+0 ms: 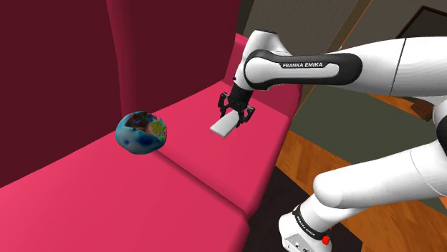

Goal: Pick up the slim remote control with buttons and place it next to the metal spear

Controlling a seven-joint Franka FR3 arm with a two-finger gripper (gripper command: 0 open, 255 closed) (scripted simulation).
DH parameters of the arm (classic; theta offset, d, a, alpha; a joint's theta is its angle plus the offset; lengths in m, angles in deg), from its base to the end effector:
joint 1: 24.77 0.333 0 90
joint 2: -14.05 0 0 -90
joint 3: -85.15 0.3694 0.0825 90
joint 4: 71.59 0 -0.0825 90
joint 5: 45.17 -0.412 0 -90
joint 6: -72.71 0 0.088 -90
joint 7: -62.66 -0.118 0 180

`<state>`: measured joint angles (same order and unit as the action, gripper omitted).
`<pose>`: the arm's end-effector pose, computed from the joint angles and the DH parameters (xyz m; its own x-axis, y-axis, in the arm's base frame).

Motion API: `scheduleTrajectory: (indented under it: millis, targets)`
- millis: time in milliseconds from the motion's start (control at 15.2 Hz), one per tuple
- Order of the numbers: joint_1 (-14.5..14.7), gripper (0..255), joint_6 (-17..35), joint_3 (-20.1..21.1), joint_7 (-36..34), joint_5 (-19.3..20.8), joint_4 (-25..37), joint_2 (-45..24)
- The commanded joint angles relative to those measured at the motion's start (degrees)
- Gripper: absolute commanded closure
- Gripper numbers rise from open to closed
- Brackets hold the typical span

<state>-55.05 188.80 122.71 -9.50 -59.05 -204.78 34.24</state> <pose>0.4609 0.0916 0.4734 0.2947 -0.9556 -0.0057 -0.9556 -0.2947 0.0018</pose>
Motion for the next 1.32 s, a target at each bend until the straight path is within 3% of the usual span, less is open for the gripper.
scheduleTrajectory:
  millis: [0,594,1254]
  targets:
    - [-0.92,255,-0.32,-2.23,3.06,0.38,-0.56,0.59]
    - [-6.87,255,0.36,-10.12,14.28,4.81,0.83,-2.94]
    - [-13.53,255,0.42,-17.07,24.48,10.43,8.63,-11.92]
